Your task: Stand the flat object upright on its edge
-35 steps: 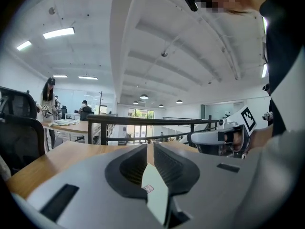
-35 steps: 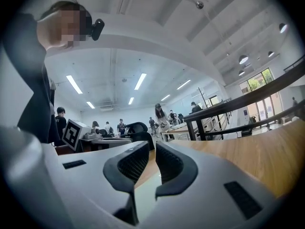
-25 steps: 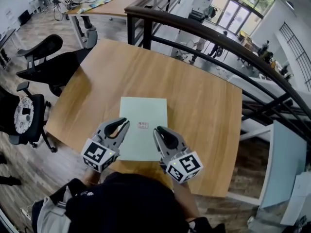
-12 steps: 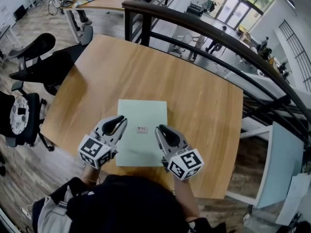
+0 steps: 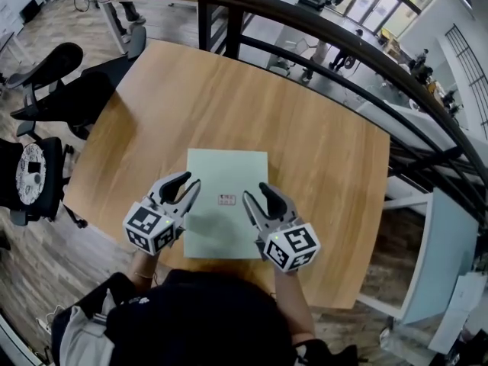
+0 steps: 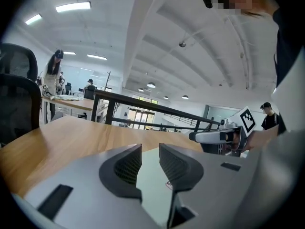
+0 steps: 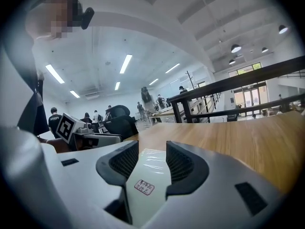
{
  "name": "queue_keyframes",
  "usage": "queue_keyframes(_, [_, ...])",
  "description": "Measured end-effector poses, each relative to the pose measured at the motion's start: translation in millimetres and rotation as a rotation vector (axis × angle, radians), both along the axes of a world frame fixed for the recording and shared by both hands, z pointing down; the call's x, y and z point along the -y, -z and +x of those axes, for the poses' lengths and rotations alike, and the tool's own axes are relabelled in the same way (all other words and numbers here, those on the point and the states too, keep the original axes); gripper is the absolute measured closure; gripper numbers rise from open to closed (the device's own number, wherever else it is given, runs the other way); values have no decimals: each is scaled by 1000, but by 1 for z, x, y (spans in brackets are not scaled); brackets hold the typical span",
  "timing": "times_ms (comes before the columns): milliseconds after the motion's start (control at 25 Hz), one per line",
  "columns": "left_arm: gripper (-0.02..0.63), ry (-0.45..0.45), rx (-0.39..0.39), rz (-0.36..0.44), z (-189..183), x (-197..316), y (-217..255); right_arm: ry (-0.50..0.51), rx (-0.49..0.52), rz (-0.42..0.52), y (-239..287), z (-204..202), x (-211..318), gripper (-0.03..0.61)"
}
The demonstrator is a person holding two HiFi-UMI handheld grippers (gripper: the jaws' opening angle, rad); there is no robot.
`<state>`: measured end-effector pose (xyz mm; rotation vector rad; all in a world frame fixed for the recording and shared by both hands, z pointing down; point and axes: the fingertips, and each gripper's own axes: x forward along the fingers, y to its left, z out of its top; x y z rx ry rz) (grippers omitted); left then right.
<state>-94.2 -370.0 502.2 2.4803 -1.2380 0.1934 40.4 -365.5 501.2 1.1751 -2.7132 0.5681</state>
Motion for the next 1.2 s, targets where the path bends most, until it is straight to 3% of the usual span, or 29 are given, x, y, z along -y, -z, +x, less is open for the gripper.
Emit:
queue_keyframes(240, [466, 10, -5, -97, -7, 9, -31, -93, -81, -62, -32, 24, 24, 410])
queue_keyframes(520, [387, 7, 10, -189, -14, 15, -63, -114, -154, -76, -53, 31, 38, 410])
queue_keyframes(800, [325, -9, 30, -285, -13, 14, -91, -81, -152, -207, -90, 34, 41, 388])
queue_keyframes(1200, [311, -9, 2, -376, -12, 15, -117, -99, -127, -352, -122, 44, 43, 365])
